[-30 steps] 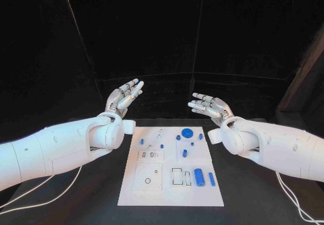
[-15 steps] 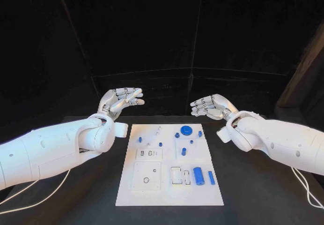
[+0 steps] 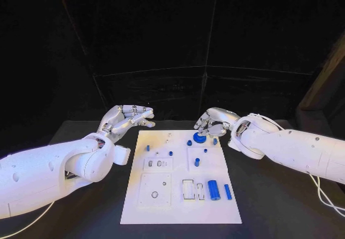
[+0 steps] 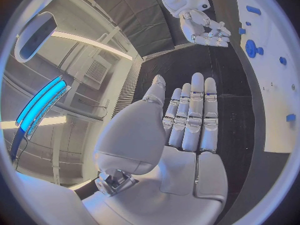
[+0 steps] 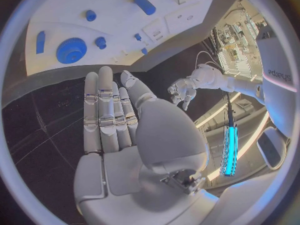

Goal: Assemble the parts on the task board

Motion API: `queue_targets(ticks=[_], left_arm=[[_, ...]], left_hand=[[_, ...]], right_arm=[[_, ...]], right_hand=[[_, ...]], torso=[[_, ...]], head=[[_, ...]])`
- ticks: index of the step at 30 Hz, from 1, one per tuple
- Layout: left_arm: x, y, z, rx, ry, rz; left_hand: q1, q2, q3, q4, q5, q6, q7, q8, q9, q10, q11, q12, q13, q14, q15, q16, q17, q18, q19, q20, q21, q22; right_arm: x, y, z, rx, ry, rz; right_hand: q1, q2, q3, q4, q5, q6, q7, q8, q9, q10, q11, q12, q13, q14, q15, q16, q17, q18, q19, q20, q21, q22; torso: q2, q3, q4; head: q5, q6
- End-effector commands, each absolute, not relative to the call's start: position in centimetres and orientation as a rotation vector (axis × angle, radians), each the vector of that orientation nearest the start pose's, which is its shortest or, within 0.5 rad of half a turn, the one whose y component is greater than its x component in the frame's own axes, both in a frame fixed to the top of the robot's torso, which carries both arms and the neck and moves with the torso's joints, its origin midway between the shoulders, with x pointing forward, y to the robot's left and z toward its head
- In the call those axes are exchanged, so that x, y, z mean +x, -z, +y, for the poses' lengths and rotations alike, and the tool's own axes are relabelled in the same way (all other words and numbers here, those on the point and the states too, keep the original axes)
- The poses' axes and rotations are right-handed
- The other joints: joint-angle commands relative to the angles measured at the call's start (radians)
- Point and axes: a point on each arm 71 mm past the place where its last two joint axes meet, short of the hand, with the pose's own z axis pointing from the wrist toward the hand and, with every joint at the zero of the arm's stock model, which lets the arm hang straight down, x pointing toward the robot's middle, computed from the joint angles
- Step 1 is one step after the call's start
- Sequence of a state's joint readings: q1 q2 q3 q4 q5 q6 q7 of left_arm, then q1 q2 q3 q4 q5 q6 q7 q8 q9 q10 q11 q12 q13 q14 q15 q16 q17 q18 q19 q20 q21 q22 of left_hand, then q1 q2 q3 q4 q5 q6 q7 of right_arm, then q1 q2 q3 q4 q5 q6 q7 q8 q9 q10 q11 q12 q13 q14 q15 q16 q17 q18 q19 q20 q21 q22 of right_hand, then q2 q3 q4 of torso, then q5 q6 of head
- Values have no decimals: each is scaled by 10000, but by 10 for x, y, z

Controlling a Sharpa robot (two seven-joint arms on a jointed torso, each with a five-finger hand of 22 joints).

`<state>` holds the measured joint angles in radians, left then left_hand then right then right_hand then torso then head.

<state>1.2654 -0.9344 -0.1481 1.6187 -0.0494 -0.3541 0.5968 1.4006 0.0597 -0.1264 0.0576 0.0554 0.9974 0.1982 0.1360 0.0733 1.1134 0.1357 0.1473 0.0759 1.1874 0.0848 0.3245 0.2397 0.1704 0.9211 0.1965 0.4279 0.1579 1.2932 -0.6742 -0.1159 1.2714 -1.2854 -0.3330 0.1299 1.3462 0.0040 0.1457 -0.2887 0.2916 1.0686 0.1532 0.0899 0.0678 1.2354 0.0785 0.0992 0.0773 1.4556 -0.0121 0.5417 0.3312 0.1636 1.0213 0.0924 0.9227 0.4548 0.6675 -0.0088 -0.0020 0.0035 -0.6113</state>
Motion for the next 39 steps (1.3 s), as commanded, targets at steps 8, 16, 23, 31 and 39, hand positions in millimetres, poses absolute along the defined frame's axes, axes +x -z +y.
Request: queue_targets(ticks=[8, 16, 23, 31, 39], left_arm=[[448, 159, 213, -9018, 16449, 13389], [445, 159, 209, -9051, 16623, 13565], [445, 159, 209, -9093, 16642, 13678], [445, 160, 209, -9136, 16634, 13779], [444, 160, 208, -9147, 16696, 13865]], left_hand=[[-59, 45, -12, -100, 14, 36, 85, -146, -34, -37, 100, -204, -43, -327, 62, 58, 98, 112, -90, 75, -84, -75], [-123, 72, -23, -113, 14, -2, 121, -221, -45, -84, 135, -300, -56, -429, 93, 82, 145, 113, -106, 101, -102, -92], [-171, 96, -30, -120, 13, -36, 152, -278, -50, -120, 164, -367, -61, -515, 118, 89, 173, 113, -111, 122, -110, -103], [-194, 112, -30, -118, 13, -47, 162, -297, -51, -133, 174, -391, -62, -546, 127, 92, 184, 113, -112, 129, -112, -108], [-213, 127, -30, -119, 14, -63, 175, -321, -52, -153, 186, -419, -64, -580, 138, 93, 194, 113, -114, 137, -115, -112]], right_arm=[[534, 166, -159, -3967, -5600, 15891], [534, 163, -154, -4214, -5347, 15679], [530, 164, -147, -4373, -5311, 15914], [530, 166, -142, -4468, -5239, 16165], [534, 168, -137, -4542, -5150, 16363]], right_hand=[[-759, -529, 1731, 58, -11, 308, -102, -220, 17, 99, -97, -127, -32, 533, -30, 4785, 4515, -329, 1743, -27, 3153, 4034], [-1075, -797, 2035, 140, -84, 230, -67, -246, 12, -393, 24, -340, -100, 496, 53, 5775, 5513, -491, 2227, 58, 3770, 5018], [-1202, -924, 2187, 219, -104, 104, -73, -252, 8, -705, 74, -320, -100, 430, 100, 6177, 5865, -545, 2402, 115, 4021, 5399], [-1272, -1019, 2270, 327, -195, -24, -63, -264, 4, -1043, 123, -304, -101, 403, 150, 6577, 6242, -602, 2577, 164, 4249, 5764], [-1210, -975, 2371, 374, -246, -152, -59, -282, -7, -1160, 139, -273, -97, 393, 167, 6764, 6412, -627, 2656, 184, 4353, 5930]], torso=[[662, -44, 54], [818, -28, 125], [851, -21, 152], [841, -31, 138], [861, -37, 164]], head=[[-36, 224], [-76, 192], [-73, 156], [-69, 113], [-73, 48]])
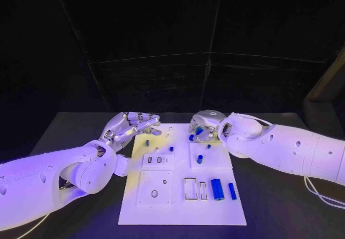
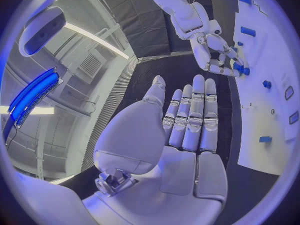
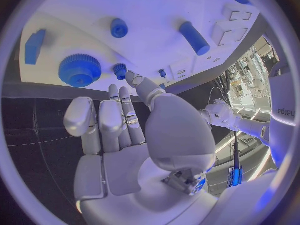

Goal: Assemble the parts on the task board

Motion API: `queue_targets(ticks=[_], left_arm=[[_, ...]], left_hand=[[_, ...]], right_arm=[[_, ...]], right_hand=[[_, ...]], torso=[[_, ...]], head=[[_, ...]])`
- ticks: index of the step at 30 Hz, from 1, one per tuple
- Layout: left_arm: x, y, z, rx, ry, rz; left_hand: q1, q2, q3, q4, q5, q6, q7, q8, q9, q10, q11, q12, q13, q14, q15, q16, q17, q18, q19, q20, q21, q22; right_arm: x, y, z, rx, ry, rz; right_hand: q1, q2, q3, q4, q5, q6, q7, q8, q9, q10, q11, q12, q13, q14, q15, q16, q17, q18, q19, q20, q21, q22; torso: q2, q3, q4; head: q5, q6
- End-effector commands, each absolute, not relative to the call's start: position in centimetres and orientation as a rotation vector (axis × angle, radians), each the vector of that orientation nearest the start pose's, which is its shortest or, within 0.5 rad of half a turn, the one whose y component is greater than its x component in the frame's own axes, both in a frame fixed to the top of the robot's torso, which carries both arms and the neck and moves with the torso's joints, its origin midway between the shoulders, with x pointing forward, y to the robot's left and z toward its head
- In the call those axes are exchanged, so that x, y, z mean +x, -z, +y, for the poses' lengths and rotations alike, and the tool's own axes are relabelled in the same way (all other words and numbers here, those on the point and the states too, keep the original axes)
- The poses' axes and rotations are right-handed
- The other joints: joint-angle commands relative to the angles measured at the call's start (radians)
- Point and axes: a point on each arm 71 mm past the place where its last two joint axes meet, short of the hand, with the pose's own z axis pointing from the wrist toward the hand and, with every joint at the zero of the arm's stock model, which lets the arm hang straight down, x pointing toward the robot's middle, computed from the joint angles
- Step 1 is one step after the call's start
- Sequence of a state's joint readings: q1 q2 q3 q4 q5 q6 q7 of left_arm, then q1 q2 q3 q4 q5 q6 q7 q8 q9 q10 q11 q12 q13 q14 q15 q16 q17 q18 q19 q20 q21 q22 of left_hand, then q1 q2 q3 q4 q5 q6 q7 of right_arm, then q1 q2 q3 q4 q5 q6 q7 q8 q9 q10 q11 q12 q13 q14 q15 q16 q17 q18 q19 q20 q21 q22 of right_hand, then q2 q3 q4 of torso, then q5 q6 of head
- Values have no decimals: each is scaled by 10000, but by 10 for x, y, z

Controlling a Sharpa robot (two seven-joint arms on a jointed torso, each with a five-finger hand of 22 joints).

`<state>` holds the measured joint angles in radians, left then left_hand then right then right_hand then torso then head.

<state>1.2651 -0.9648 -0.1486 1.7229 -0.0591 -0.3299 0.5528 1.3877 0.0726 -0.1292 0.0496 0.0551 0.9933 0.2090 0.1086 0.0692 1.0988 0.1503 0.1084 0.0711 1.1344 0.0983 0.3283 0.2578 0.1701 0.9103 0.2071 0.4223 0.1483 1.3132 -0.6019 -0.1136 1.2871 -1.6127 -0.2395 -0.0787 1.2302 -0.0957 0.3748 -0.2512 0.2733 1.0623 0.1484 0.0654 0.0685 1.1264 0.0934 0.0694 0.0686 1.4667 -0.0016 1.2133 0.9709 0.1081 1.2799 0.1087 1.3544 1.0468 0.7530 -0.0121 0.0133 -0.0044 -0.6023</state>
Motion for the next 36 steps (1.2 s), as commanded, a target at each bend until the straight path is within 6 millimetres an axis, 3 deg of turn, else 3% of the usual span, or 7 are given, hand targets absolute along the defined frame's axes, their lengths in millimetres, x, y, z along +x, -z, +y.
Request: queue_targets(ticks=[1, 36], left_arm=[[444, 160, 208, -9154, 16711, 13872], [446, 161, 208, -9379, 16703, 13916]], left_hand=[[-91, 6, -1, -40, 16, -29, 71, -57, -12, -14, 44, -42, -16, -64, 7, 56, 18, 116, -9, 35, -62, -18], [-117, 47, 9, -43, 17, -58, 91, -96, -13, -47, 63, -88, -18, -103, 20, 70, 40, 117, -17, 48, -69, -28]], right_arm=[[534, 168, -137, -4550, -5141, 16388], [541, 175, -127, -4761, -4740, 17082]], right_hand=[[-46, 25, 88, 2, -66, -100, -10, -37, -15, -76, -8, 28, -10, 278, 63, 54, 16, -74, 73, 22, 43, 20], [84, 314, 609, 186, -270, -90, 43, 39, 29, 141, -19, 242, 1, 194, 68, 283, 92, -91, 82, 39, 179, 189]], torso=[[5, -1, 5], [3, 3, -21]], head=[[14, -60], [48, -307]])
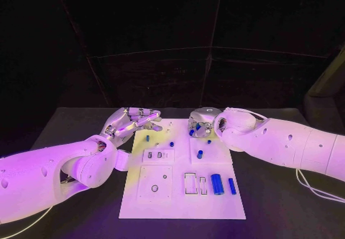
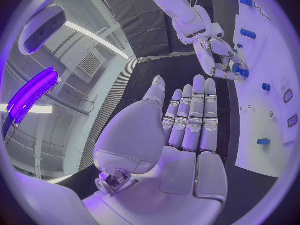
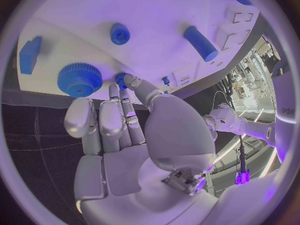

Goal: Assemble the parts on the task board

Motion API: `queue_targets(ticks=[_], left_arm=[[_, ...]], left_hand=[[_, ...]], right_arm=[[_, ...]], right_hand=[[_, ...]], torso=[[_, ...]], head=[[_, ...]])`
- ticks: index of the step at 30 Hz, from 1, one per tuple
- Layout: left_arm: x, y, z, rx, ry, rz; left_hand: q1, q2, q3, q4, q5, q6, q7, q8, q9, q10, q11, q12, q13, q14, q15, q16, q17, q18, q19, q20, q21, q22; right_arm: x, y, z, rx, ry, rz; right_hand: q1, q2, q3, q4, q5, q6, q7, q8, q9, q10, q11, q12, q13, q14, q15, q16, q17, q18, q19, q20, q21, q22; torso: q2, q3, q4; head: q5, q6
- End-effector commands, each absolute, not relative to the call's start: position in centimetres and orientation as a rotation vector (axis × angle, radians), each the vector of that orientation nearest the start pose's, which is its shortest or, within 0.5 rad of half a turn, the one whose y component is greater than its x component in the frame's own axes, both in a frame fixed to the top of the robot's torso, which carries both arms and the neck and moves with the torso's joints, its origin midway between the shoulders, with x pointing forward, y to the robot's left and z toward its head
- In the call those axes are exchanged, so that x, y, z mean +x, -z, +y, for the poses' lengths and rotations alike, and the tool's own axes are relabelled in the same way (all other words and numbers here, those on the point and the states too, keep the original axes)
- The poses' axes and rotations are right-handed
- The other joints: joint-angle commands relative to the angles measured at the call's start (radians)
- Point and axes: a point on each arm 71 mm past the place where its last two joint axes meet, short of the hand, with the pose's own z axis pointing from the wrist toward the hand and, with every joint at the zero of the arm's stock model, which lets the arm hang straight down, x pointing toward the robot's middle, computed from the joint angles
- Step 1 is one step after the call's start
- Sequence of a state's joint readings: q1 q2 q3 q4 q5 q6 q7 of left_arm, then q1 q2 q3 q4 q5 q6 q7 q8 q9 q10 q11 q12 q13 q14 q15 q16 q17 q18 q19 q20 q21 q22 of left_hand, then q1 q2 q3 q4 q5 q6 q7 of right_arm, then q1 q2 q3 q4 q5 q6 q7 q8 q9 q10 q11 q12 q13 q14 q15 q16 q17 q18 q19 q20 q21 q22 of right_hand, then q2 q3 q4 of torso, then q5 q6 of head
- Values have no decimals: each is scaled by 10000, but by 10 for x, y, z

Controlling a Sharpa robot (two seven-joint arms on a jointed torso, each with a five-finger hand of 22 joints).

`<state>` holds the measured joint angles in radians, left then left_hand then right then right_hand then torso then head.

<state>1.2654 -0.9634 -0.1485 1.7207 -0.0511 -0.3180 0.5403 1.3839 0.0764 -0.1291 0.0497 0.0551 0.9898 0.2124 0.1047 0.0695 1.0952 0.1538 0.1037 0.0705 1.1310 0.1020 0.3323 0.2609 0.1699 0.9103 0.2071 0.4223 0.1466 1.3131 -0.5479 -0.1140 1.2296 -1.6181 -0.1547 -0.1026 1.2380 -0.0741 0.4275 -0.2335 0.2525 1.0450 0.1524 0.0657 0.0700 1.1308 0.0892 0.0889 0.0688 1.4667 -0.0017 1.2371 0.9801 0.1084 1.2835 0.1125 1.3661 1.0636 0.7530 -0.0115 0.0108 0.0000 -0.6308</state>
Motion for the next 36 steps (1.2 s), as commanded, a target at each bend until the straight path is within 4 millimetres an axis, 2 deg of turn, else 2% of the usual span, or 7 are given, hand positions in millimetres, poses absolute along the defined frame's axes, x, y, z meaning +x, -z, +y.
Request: queue_targets(ticks=[1, 8, 25, 30, 32, 34, 36], left_arm=[[446, 161, 208, -9379, 16709, 13920], [445, 161, 207, -9380, 16747, 13956], [445, 161, 208, -9391, 16767, 13995], [445, 161, 209, -9401, 16749, 13992], [444, 161, 209, -9399, 16774, 13998], [444, 161, 209, -9400, 16773, 13993], [444, 161, 211, -9405, 16745, 13973]], left_hand=[[-79, 9, 9, -43, 17, -23, 56, -58, -16, -11, 27, -42, -12, -69, -16, 30, 9, 119, -17, 48, -70, -11], [-82, 11, 9, -42, 17, -25, 57, -60, -16, -13, 28, -44, -12, -71, -15, 31, 10, 119, -17, 49, -70, -12], [-93, 26, 12, -41, 18, -30, 61, -71, -15, -19, 32, -56, -12, -85, -10, 34, 17, 119, -21, 53, -74, -15], [-93, 26, 12, -41, 18, -30, 61, -71, -15, -19, 32, -56, -12, -85, -10, 34, 17, 119, -21, 53, -74, -15], [-92, 42, 20, -43, 18, -30, 61, -75, -14, -21, 33, -62, -11, -92, -9, 36, 21, 119, -23, 55, -76, -17], [-91, 46, 22, -45, 19, -30, 61, -76, -14, -21, 33, -64, -10, -93, -9, 37, 22, 119, -24, 55, -76, -18], [-91, 46, 22, -45, 19, -30, 61, -76, -14, -21, 33, -64, -10, -93, -9, 37, 22, 119, -24, 55, -76, -18]], right_arm=[[541, 175, -127, -4764, -4730, 17099], [543, 175, -127, -4765, -4702, 17116], [544, 171, -124, -4548, -4907, 16481], [541, 164, -125, -4137, -5189, 15731], [540, 162, -125, -3930, -5300, 15423], [540, 159, -125, -3753, -5382, 15184], [540, 157, -124, -3578, -5433, 14956]], right_hand=[[11, 115, 112, 21, -67, 105, 4, 41, 17, 130, 18, 64, 2, 190, 65, 54, -1, -95, 47, 1, 68, 30], [132, 215, 429, 53, -377, 261, 6, 54, 35, 334, -16, 138, 0, 167, 39, 124, 8, -96, 29, -21, 108, 64], [218, 267, 684, 84, -510, 408, 12, 76, 52, 491, -38, 180, 6, 155, 24, 185, 22, -104, 35, -34, 156, 130], [245, 271, 764, 104, -559, 549, 0, 128, 77, 658, -72, 252, 33, 148, 0, 197, -2, -105, 35, -51, 177, 149], [237, 258, 764, 109, -567, 556, 1, 129, 77, 665, -72, 253, 33, 147, -1, 201, 2, -105, 35, -53, 179, 152], [229, 245, 764, 113, -571, 561, 2, 129, 78, 667, -71, 252, 33, 146, -2, 201, -3, -107, 39, -54, 183, 159], [213, 213, 766, 118, -575, 558, 3, 121, 75, 656, -67, 242, 28, 145, -1, 207, -1, -107, 36, -56, 185, 158]], torso=[[4, -6, 5], [10, -4, 9], [-5, -8, -24], [-19, -12, -16], [-19, -21, -12], [-7, -30, 12], [-2, -21, 33]], head=[[6, -30], [21, -103], [37, -249], [73, -231], [78, -176], [78, -128], [84, -116]])
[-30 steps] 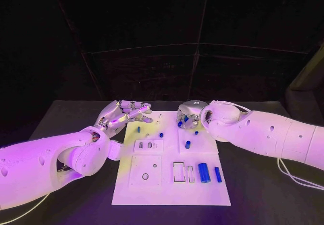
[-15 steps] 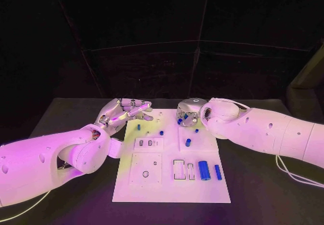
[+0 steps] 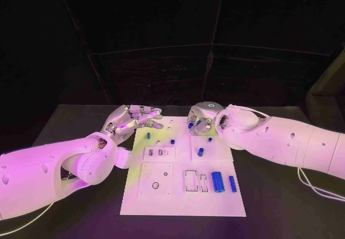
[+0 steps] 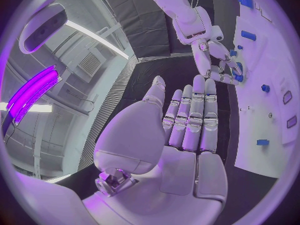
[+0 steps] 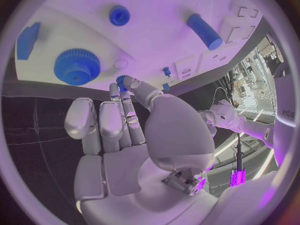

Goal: Assemble the parts on the task board

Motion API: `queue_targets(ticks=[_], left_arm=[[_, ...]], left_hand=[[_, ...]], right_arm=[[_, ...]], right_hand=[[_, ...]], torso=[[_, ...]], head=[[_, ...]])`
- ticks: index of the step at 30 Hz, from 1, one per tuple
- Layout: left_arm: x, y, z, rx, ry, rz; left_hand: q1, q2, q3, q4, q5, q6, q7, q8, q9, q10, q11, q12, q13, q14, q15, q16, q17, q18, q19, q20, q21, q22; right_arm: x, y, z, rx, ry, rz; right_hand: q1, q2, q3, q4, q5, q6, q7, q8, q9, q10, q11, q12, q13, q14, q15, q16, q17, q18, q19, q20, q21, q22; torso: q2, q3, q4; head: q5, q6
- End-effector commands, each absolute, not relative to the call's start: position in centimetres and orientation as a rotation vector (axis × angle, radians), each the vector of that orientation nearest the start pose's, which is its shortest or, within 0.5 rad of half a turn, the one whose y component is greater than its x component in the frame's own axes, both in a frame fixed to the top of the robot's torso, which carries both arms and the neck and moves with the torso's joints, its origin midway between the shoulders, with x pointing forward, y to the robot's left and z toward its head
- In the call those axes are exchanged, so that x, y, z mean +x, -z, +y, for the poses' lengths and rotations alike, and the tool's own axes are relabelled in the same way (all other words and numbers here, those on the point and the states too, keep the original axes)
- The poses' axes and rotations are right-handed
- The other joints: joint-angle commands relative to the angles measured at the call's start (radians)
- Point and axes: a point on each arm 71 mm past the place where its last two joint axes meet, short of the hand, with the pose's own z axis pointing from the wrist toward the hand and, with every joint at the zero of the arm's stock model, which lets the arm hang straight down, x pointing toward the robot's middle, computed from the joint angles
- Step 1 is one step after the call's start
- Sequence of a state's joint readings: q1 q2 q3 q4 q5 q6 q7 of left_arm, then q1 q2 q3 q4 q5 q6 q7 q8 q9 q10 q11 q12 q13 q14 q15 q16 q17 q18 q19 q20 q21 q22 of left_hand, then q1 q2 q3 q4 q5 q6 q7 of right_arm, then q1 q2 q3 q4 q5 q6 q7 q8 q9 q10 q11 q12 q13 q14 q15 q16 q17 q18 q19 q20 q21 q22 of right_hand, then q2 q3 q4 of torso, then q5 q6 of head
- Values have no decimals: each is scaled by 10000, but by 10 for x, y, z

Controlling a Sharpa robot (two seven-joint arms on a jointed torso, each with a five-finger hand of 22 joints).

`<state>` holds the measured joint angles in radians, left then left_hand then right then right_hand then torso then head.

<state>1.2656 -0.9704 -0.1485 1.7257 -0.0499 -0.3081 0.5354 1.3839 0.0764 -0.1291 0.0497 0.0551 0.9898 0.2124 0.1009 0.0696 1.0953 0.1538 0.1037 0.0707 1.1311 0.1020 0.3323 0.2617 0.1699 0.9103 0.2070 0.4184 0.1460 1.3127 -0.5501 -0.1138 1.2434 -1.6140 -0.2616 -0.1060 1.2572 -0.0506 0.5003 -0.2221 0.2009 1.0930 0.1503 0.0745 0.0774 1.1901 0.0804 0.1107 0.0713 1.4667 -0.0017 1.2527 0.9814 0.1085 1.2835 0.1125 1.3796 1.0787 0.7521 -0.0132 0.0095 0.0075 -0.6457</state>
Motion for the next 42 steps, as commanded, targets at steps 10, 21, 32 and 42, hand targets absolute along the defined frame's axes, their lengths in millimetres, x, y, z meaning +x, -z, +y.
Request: queue_targets(ticks=[10, 21, 32, 42], left_arm=[[448, 162, 218, -10038, 16736, 13748], [450, 162, 219, -10133, 16751, 13693], [451, 161, 220, -10105, 16752, 13661], [452, 160, 220, -10086, 16756, 13649]], left_hand=[[-123, 98, 44, -145, 17, -29, 99, -132, -1, -40, 87, -186, 2, -519, 99, -170, -4, 110, -296, 154, -235, -133], [-123, 103, 46, -147, 16, -30, 101, -135, -1, -43, 89, -190, 2, -528, 101, -176, -5, 110, -302, 157, -241, -137], [-123, 115, 52, -154, 17, -32, 104, -142, -1, -49, 94, -200, 1, -541, 104, -186, -5, 112, -313, 163, -250, -144], [-123, 117, 53, -156, 16, -33, 105, -144, -1, -50, 95, -203, 1, -543, 106, -189, -5, 113, -315, 165, -253, -145]], right_arm=[[549, 154, -112, -3189, -5593, 14491], [558, 156, -91, -3332, -5658, 14643], [557, 157, -79, -3530, -5735, 14889], [557, 159, -74, -3633, -5768, 15039]], right_hand=[[3, -68, 60, 16, -57, 54, 36, 7, -9, 30, 31, -4, -10, 143, 4, 59, -18, -111, 42, -57, 61, 23], [-11, -89, 89, 36, -56, 28, 50, -18, -19, -12, 46, -36, -23, 141, 13, 69, -18, -111, 37, -53, 66, 22], [-37, -115, 109, 65, -58, 2, 64, -42, -28, -52, 63, -68, -34, 141, 26, 85, -11, -115, 41, -45, 75, 36], [-46, -125, 110, 72, -62, -5, 67, -47, -30, -61, 67, -75, -36, 140, 29, 83, -20, -116, 42, -43, 78, 40]], torso=[[81, 6, 74], [144, -10, 144], [177, -27, 145], [162, -17, 129]], head=[[105, 174], [95, 201], [143, 171], [171, 119]])
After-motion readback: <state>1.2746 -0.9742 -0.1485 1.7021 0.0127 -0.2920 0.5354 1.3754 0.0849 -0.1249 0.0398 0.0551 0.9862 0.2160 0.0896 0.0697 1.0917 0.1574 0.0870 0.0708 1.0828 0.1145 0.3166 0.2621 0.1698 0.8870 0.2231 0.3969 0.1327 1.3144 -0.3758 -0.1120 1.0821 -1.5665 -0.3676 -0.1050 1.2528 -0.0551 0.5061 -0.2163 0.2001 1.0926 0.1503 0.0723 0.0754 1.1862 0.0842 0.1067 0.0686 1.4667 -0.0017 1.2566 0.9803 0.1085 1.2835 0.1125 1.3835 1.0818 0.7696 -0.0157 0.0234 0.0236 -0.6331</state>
